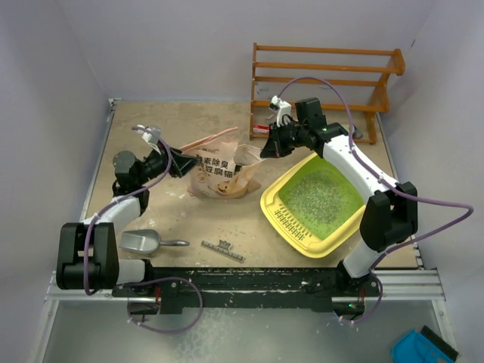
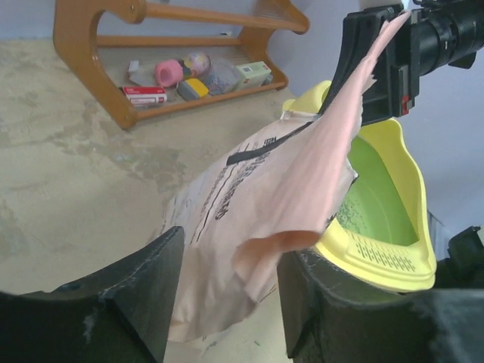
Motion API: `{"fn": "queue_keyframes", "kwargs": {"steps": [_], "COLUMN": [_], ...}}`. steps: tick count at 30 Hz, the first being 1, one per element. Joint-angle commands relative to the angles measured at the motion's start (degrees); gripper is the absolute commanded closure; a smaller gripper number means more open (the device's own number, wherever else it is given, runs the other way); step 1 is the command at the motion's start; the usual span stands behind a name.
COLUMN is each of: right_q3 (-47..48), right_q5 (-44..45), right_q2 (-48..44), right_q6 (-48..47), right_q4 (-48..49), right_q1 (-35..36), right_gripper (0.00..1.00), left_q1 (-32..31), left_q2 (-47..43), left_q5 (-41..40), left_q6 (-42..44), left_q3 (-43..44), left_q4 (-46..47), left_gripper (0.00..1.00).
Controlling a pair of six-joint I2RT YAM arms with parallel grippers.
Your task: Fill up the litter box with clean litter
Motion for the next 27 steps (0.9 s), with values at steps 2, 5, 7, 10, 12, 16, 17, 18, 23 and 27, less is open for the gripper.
{"fn": "queue_keyframes", "kwargs": {"steps": [2, 5, 7, 10, 12, 16, 17, 18, 23, 27], "right_q3": [-0.3, -0.4, -0.5, -0.2, -0.2, -0.2, -0.3, -0.4, -2.6, -1.6], "right_q5": [-2.4, -2.1, -1.7, -2.8, -6.2, -13.4, -14.8, -17.0, -24.0, -24.9], "right_q2": [0.2, 0.3, 0.3, 0.5, 1.0, 2.2, 2.6, 3.0, 5.2, 6.9], "right_q6": [0.2, 0.8, 1.1, 2.6, 4.5, 7.2, 8.1, 8.8, 14.6, 15.1], "right_q4": [1.9, 1.9, 2.1, 1.6, 1.7, 1.5, 1.4, 1.4, 6.9, 5.5], "right_q1": [-0.5, -0.7, -1.1, -3.0, -5.5, -9.4, -10.0, -10.5, -12.0, -12.1], "right_gripper": [1.00, 1.00, 1.00, 1.00, 1.00, 1.00, 1.00, 1.00, 1.00, 1.00], "left_q1": [0.4, 0.5, 0.8, 2.3, 3.8, 6.8, 6.9, 6.9, 6.9, 6.9], "left_q2": [3.9, 7.1, 8.9, 10.6, 12.0, 17.7, 19.1, 20.5, 22.9, 22.5], "left_q5": [0.3, 3.3, 4.3, 4.6, 5.6, 10.2, 12.2, 13.7, 16.8, 20.5], "left_q6": [-9.6, -15.3, -18.6, -23.2, -25.7, -36.3, -38.4, -40.1, -44.5, -49.2], "left_q3": [-2.9, -3.0, -2.7, -2.9, -2.3, 0.2, 1.5, 2.6, 4.1, 6.1], "left_q4": [18.1, 27.0, 32.4, 39.5, 42.0, 48.0, 48.0, 48.0, 47.9, 45.2], "left_gripper": [0.53, 0.72, 0.90, 1.00, 1.00, 1.00, 1.00, 1.00, 1.00, 1.00]}}
